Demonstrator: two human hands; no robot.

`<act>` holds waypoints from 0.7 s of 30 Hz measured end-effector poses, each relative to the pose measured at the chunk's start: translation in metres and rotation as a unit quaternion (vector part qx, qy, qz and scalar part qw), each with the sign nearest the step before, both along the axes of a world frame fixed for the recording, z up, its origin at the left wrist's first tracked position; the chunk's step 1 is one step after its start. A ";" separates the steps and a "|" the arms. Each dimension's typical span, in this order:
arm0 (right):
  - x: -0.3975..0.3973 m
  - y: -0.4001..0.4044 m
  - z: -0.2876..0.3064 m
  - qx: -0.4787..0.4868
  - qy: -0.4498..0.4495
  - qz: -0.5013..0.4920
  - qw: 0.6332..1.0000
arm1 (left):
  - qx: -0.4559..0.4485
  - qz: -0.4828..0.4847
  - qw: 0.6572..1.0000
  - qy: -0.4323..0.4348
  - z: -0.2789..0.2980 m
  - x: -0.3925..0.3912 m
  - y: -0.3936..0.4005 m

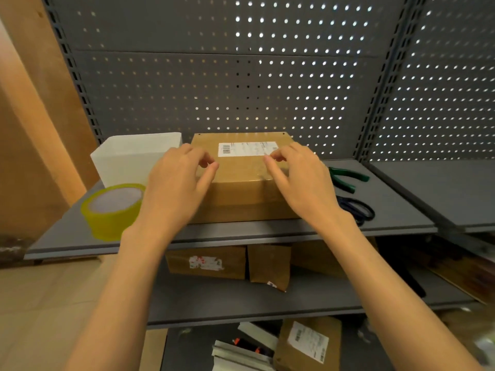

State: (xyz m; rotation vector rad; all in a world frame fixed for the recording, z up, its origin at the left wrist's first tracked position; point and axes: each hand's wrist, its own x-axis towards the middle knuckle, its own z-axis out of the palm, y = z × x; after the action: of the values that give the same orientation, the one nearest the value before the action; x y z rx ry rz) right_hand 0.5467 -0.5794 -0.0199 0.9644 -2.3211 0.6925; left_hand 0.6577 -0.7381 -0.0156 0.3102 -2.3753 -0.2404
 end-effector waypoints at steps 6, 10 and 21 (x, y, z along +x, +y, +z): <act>-0.039 0.046 0.000 -0.010 -0.017 0.028 0.999 | 0.008 -0.009 1.000 -0.006 -0.003 -0.028 0.064; -0.058 0.065 -0.010 -0.012 -0.067 0.091 0.993 | 0.007 -0.011 1.000 -0.015 -0.013 -0.043 0.096; -0.072 0.082 -0.025 0.041 -0.050 0.293 0.954 | 0.028 -0.022 0.996 -0.086 -0.027 -0.079 0.134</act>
State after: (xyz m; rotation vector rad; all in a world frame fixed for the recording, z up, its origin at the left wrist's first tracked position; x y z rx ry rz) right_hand 0.4746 -0.4975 -0.0452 1.7256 -2.1569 0.8900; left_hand 0.5788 -0.6037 -0.0426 0.3158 -2.5516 -0.3139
